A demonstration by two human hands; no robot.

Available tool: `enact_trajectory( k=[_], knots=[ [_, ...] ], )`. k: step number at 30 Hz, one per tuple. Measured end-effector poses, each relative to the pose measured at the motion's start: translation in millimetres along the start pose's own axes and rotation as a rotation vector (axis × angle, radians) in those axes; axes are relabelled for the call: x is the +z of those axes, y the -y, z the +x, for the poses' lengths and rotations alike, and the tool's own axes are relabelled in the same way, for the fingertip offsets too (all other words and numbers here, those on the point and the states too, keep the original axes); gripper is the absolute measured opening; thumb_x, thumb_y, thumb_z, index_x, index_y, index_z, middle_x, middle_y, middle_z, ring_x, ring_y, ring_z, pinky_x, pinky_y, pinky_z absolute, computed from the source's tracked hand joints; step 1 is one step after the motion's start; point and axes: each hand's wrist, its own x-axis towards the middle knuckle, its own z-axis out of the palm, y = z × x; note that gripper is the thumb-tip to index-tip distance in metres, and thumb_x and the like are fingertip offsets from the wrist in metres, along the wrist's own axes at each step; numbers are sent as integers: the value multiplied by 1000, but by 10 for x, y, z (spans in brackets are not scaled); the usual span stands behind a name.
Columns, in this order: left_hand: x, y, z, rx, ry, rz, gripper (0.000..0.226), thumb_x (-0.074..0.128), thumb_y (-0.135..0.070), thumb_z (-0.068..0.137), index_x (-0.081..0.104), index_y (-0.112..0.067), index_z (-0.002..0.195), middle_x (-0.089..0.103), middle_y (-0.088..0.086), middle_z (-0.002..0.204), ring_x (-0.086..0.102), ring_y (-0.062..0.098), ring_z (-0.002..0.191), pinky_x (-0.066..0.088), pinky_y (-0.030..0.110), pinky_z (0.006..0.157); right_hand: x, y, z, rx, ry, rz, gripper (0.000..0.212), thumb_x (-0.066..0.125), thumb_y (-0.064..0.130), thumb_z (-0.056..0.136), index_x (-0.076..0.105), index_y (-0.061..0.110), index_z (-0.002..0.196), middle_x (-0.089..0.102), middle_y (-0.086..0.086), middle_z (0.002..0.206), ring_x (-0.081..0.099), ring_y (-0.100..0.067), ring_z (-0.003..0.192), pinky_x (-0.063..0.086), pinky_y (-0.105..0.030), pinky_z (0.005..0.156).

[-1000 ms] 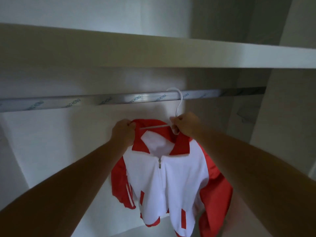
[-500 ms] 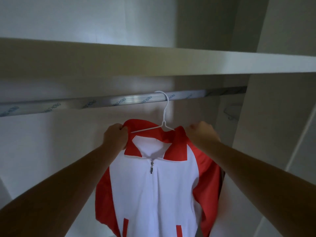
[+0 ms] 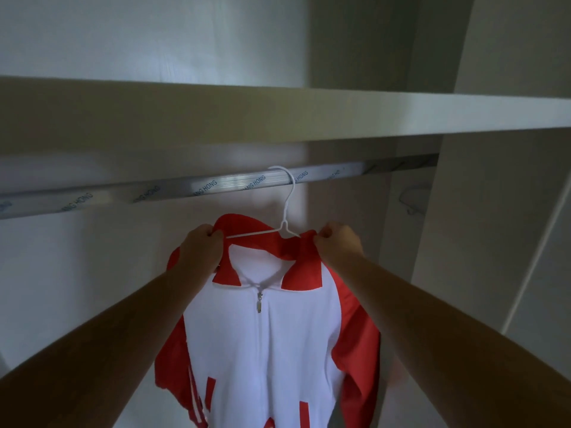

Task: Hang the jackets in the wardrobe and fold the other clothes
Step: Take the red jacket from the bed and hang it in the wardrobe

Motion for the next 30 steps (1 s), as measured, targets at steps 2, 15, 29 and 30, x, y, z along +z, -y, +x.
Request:
enact_trajectory(
  k=[2,15,29,30],
  knots=[
    [-12,-6,15,-61,26,-88,22,37,-17,102,51,-7,117,58,14,101,60,34,93,53,45,76,-7,46,-29,42,40,376,20,53,6,90,56,14,73,53,-8,76,50,-21,69,39,-26,62],
    [60,122,-27,-74,-50,-88,29,33,-19,102,50,-2,119,59,23,101,63,37,79,55,43,60,222,-627,-1011,-135,-245,344,23,51,18,94,47,22,72,51,6,64,47,-4,58,38,-15,53],
    [-110,66,-147,-178,95,-348,27,40,-15,99,57,-4,117,62,14,75,65,25,62,55,33,51,1335,-311,-812,135,-28,66,32,52,30,93,49,25,61,51,10,60,49,-4,55,28,-17,48],
    [-129,58,-148,-174,95,-353,28,40,-14,99,57,-4,118,61,14,75,64,26,63,55,35,54,1347,-291,-815,131,-25,57,34,52,28,91,45,25,58,49,10,58,47,-4,54,26,-17,47]
  ],
)
